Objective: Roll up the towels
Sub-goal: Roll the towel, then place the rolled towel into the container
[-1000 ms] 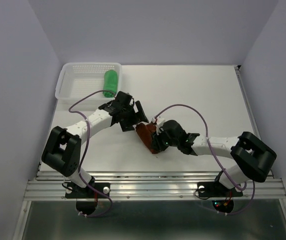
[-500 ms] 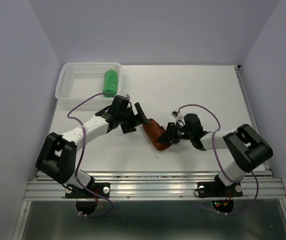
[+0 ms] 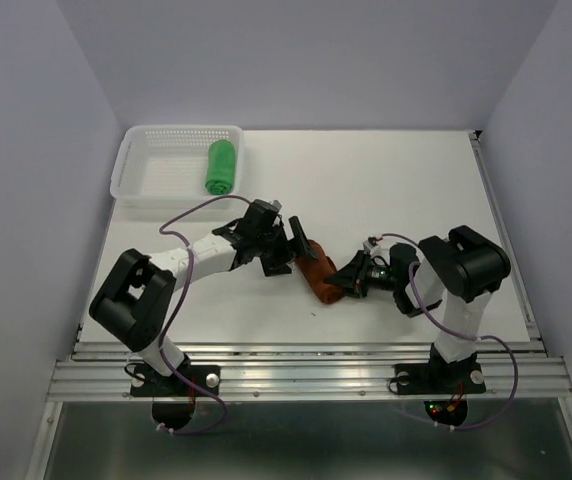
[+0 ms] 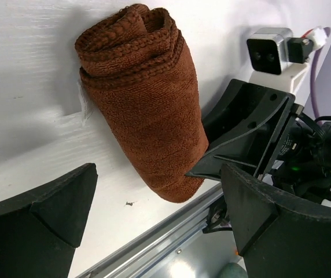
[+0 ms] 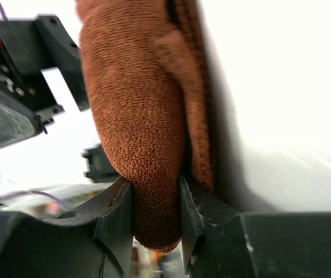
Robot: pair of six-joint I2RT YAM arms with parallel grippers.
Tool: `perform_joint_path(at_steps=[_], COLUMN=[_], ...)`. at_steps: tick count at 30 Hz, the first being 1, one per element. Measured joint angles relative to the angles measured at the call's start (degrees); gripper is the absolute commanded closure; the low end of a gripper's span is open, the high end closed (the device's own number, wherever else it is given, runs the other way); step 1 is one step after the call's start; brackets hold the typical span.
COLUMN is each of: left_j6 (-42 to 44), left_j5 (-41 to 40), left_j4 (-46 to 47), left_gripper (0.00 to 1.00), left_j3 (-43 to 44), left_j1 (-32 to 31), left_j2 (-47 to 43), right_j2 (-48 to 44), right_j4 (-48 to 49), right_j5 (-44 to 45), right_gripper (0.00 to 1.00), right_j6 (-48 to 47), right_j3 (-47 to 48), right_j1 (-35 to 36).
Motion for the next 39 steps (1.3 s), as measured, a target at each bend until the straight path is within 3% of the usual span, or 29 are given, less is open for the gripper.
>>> perform_joint_path(at_steps=[7,23,27,30,32,34,36,37,39], left_j6=[-3.08,-7.89,-8.87,-9.33,-9.62,-9.79,-9.40,-8.74,-6.64], left_j5=[-0.52,-2.54,-2.62,-2.93,-3.26,-3.85,-4.26,-4.57,-5.05], left_j4=[2.89,7.63,9.09,9.53,9.51,8.83,7.67,6.62,5.03], left_gripper=[0.04,0.20,0.40,0.68,0.73,0.87,0.91,1.00,1.00], left_j3=[-0.11,0.68,2.08,2.82,2.95,3.48,4.46,5.33,7.28], left_j1=[-1.46,-4.85,-5.95,-6.29,-6.36,-6.56,-6.75,-6.84,-7.08], left_j2=[2.54,10.01,12.22,13.60,13.64,13.66,13.84,14.08,14.86], right_j2=[4.94,7.08,7.17,7.17,7.10,6.78,5.42,4.42,0.76], right_j4=[8.15,12.57,12.94,13.00,12.96,12.61,11.28,11.04,10.45], right_j5=[-0.72,-1.09,-1.14,-1.36,-1.36,-1.31,-1.25,-1.27,-2.25], right_gripper=[0.85,0.82,0.79,0.75,0.63,0.49,0.35,0.00,0.00], right_j6=[9.73,10.78,10.75,10.60,10.60,10.62,10.36,10.16,7.72], right_j3=[-1.64,-2.38,-2.60,-2.69,-2.69,-2.75,-3.15,-3.32,-3.80], right_j1=[-0.66,-1.81,-1.81,-2.05,-2.08,-2.08,-2.16,-2.25,-2.45])
